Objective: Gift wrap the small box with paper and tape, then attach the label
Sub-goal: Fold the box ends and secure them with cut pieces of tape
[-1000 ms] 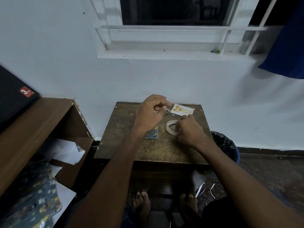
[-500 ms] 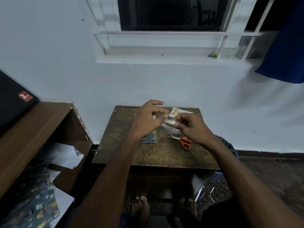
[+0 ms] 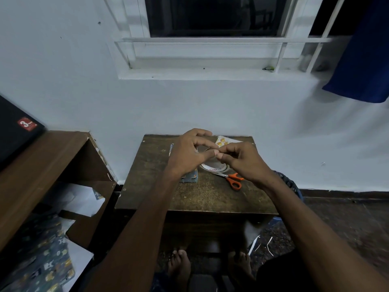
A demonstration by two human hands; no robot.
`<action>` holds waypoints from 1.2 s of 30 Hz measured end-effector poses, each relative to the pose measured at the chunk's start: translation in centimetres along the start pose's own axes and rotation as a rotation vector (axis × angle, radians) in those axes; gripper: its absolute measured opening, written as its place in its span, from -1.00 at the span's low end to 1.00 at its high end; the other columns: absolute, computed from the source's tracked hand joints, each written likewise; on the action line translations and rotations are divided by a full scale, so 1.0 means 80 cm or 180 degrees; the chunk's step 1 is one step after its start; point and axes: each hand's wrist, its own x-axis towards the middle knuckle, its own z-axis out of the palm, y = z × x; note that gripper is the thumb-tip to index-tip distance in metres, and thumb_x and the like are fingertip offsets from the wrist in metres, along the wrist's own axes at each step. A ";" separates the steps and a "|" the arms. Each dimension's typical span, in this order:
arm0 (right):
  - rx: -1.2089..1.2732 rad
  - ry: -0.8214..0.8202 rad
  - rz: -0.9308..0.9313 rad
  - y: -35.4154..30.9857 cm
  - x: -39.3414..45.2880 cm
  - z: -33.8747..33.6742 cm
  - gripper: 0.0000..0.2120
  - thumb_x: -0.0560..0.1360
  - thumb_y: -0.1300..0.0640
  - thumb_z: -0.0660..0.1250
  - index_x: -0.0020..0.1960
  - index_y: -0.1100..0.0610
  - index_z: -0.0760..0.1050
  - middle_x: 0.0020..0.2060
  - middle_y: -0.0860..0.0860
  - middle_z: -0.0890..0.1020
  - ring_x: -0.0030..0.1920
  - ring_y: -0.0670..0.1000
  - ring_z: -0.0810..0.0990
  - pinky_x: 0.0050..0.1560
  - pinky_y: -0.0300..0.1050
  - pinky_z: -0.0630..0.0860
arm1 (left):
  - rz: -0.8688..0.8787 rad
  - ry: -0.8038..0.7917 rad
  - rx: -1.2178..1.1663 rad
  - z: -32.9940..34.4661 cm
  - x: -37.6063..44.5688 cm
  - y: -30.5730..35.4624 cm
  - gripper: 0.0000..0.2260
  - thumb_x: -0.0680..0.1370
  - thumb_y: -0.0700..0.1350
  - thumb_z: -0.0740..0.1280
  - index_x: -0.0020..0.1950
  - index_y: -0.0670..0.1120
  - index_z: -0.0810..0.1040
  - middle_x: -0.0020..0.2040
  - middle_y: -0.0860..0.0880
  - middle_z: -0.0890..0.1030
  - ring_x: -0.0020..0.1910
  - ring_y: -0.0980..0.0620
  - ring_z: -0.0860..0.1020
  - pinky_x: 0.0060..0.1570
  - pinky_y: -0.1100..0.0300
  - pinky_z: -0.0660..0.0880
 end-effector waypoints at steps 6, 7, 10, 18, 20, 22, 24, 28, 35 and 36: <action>0.0242 -0.0067 0.0001 0.003 0.003 -0.001 -0.80 0.38 0.01 0.64 -0.02 -0.03 0.76 -0.15 0.35 0.64 -0.25 0.08 0.47 -0.15 0.02 0.40 | -0.0133 0.0125 -0.0240 0.006 0.000 0.003 -0.98 0.50 -0.03 0.58 -0.08 0.09 0.79 0.19 0.21 0.65 0.17 0.24 0.59 -0.02 0.27 0.50; 0.0236 -0.0050 -0.0014 0.003 0.003 -0.001 -0.81 0.39 -0.02 0.62 -0.02 -0.04 0.75 -0.14 0.35 0.64 -0.25 0.11 0.49 -0.16 0.05 0.42 | -0.0161 0.0107 -0.0236 0.006 0.000 0.004 -0.98 0.51 -0.02 0.57 -0.08 0.11 0.78 0.19 0.23 0.64 0.19 0.25 0.59 0.01 0.22 0.52; 0.0020 -0.0021 -0.0142 0.003 0.002 -0.001 -0.88 0.49 0.04 0.56 0.03 -0.03 0.75 -0.16 0.09 0.75 -0.13 0.22 0.66 -0.08 0.11 0.58 | -0.0231 0.0022 -0.0255 0.007 0.000 0.004 -0.98 0.54 0.02 0.53 -0.07 0.15 0.76 0.22 0.28 0.62 0.22 0.26 0.57 0.13 0.08 0.56; -0.0738 0.0136 -0.0544 0.003 0.007 -0.001 -0.76 0.64 0.19 0.36 -0.12 -0.11 0.56 -0.29 -0.12 0.59 -0.22 -0.07 0.54 -0.18 -0.09 0.45 | -0.0548 0.0286 -0.1278 0.002 0.007 0.008 -0.96 0.57 -0.12 0.52 -0.04 -0.06 0.77 0.22 0.12 0.67 0.17 0.13 0.66 0.15 0.13 0.62; -0.0863 0.0112 -0.0585 0.006 0.007 -0.001 -0.82 0.66 0.18 0.33 -0.07 -0.03 0.58 -0.23 -0.09 0.61 -0.16 -0.05 0.55 -0.15 -0.08 0.46 | -0.0658 0.0400 -0.1487 -0.003 0.006 0.010 -0.93 0.61 -0.14 0.48 -0.02 -0.09 0.76 0.21 0.09 0.69 0.14 0.16 0.66 0.05 0.29 0.57; -0.1039 0.0075 -0.0593 0.009 0.008 -0.001 -0.86 0.67 0.18 0.29 -0.03 0.08 0.60 -0.16 -0.02 0.63 -0.11 0.00 0.56 -0.10 0.00 0.50 | -0.0714 0.0458 -0.1636 -0.009 0.006 0.011 -0.93 0.62 -0.15 0.47 0.03 -0.10 0.76 0.18 0.06 0.72 0.13 0.16 0.67 0.05 0.31 0.55; -0.1240 0.0067 -0.0661 0.012 0.007 0.001 -0.83 0.67 0.18 0.24 0.01 0.15 0.60 -0.14 0.05 0.62 -0.10 0.06 0.54 -0.08 0.04 0.50 | -0.0640 0.0409 -0.1549 -0.010 0.003 0.014 -0.91 0.61 -0.15 0.48 0.08 -0.11 0.75 0.10 0.04 0.75 0.09 0.15 0.70 0.05 0.31 0.57; -0.1238 0.0069 -0.0591 0.013 0.006 0.005 -0.85 0.65 0.26 0.23 0.00 0.19 0.56 -0.16 0.06 0.60 -0.11 0.08 0.53 -0.13 0.03 0.46 | -0.0444 0.0009 -0.1333 -0.009 -0.002 0.021 -0.84 0.59 -0.20 0.50 0.17 -0.09 0.71 0.09 0.02 0.76 0.12 0.14 0.71 0.13 0.19 0.61; -0.0829 -0.0007 -0.0568 0.008 0.002 0.014 -0.83 0.66 0.26 0.22 0.08 0.16 0.60 -0.12 0.01 0.64 -0.09 0.03 0.59 -0.12 -0.04 0.53 | -0.0386 -0.0221 -0.0977 -0.012 -0.008 0.023 -0.72 0.54 -0.16 0.57 0.22 -0.02 0.65 -0.06 -0.02 0.78 -0.06 0.18 0.70 -0.05 0.15 0.57; -0.0770 -0.0026 -0.0531 0.010 0.002 0.014 -0.81 0.66 0.25 0.22 0.10 0.16 0.61 -0.12 0.04 0.65 -0.08 0.05 0.60 -0.11 0.01 0.57 | -0.0391 -0.0219 -0.0963 -0.011 -0.008 0.023 -0.73 0.54 -0.15 0.57 0.21 -0.01 0.65 -0.09 -0.03 0.78 -0.10 0.17 0.70 -0.09 0.17 0.56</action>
